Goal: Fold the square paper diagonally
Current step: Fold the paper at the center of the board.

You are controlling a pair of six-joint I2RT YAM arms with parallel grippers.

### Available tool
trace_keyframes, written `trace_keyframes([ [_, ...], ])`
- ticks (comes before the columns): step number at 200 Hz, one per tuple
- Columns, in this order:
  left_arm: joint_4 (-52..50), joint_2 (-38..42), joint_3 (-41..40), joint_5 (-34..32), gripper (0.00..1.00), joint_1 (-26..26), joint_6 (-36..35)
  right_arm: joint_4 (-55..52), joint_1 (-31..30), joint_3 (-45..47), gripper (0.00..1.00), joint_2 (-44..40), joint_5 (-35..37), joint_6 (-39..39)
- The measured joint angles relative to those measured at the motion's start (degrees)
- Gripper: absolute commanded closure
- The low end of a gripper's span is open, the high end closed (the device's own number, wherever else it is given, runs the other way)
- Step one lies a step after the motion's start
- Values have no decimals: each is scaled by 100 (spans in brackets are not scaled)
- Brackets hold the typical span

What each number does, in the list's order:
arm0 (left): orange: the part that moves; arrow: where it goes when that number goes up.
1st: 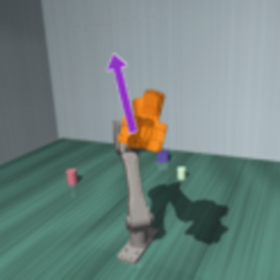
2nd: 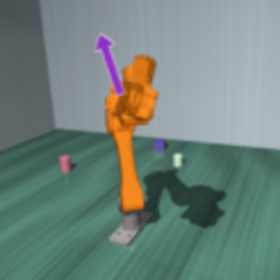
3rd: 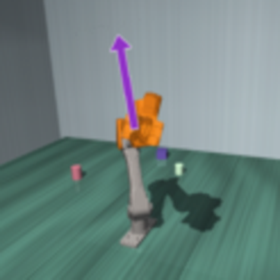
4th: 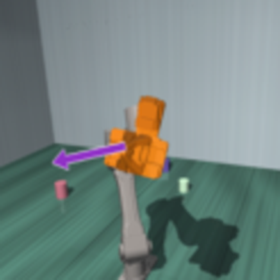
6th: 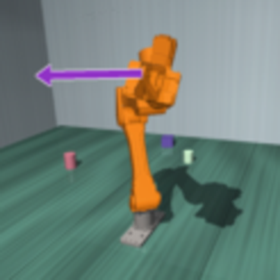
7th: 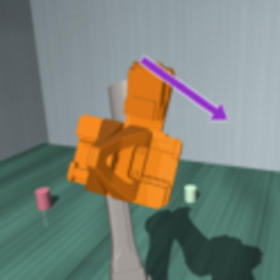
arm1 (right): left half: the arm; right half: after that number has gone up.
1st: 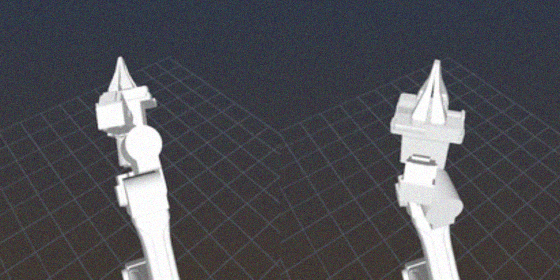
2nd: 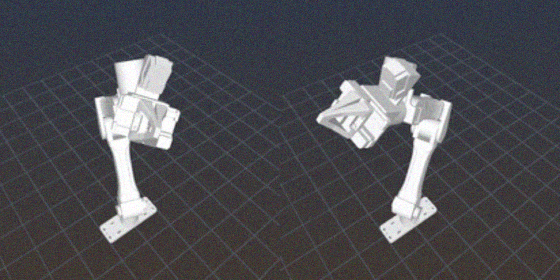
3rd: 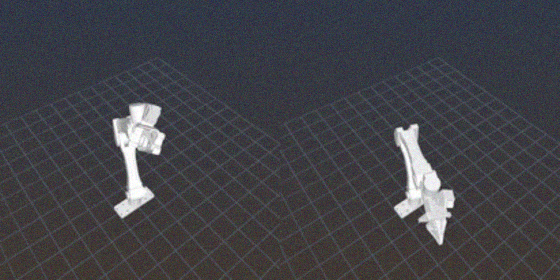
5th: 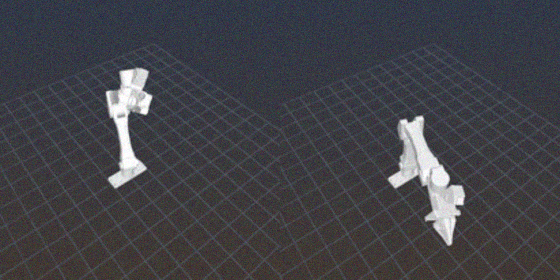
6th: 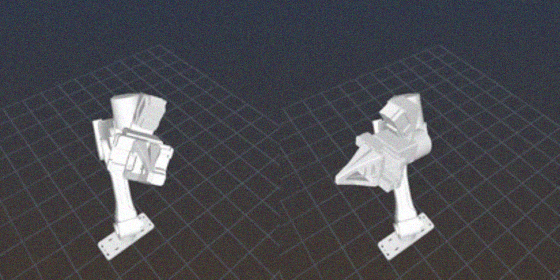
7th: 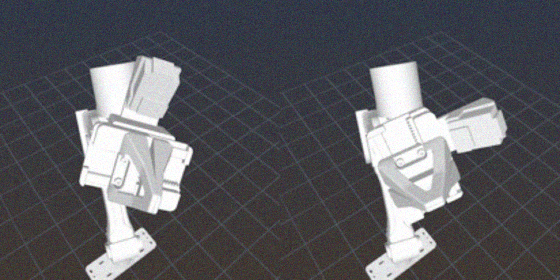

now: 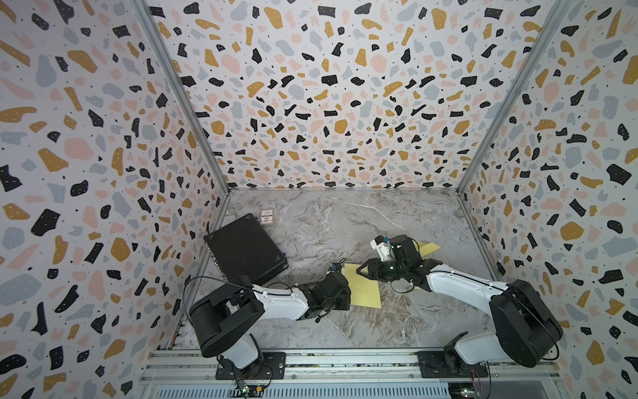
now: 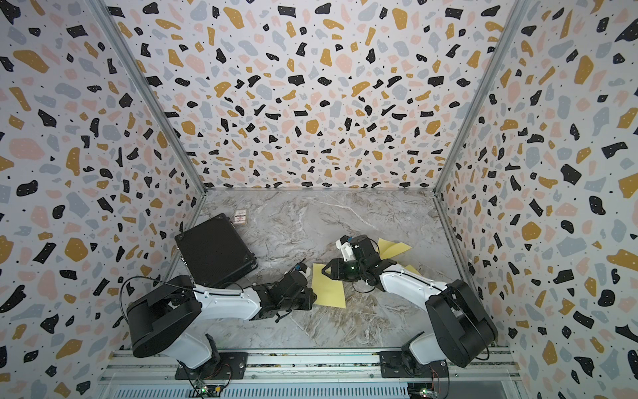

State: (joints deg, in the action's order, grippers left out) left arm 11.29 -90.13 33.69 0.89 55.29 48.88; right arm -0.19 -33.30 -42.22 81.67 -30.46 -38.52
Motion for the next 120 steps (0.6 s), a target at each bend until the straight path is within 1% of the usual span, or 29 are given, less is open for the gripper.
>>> trace_keyframes([
  [9, 2, -4, 7, 0, 83, 0, 0, -251, 0, -146, 66, 4, 101, 125],
  [21, 15, -17, 11, -2, 83, 0, 0, -595, 0, -376, 75, 15, 295, 374],
  [33, 15, -22, 20, 0, 84, 0, 0, -881, 0, -564, 81, 20, 476, 590],
  [78, 15, -24, 20, 0, 84, 0, -15, -1676, 2, -778, 81, 59, 949, 1156],
  [82, 15, -24, 20, 0, 84, 0, -17, -1731, 2, -778, 83, 59, 977, 1189],
  [96, 20, -24, 20, 4, 84, 0, -22, -1899, 2, -778, 100, 59, 1097, 1298],
  [120, 164, 28, -79, 37, 81, 0, -24, -2092, 2, -782, 100, 57, 1322, 1451],
])
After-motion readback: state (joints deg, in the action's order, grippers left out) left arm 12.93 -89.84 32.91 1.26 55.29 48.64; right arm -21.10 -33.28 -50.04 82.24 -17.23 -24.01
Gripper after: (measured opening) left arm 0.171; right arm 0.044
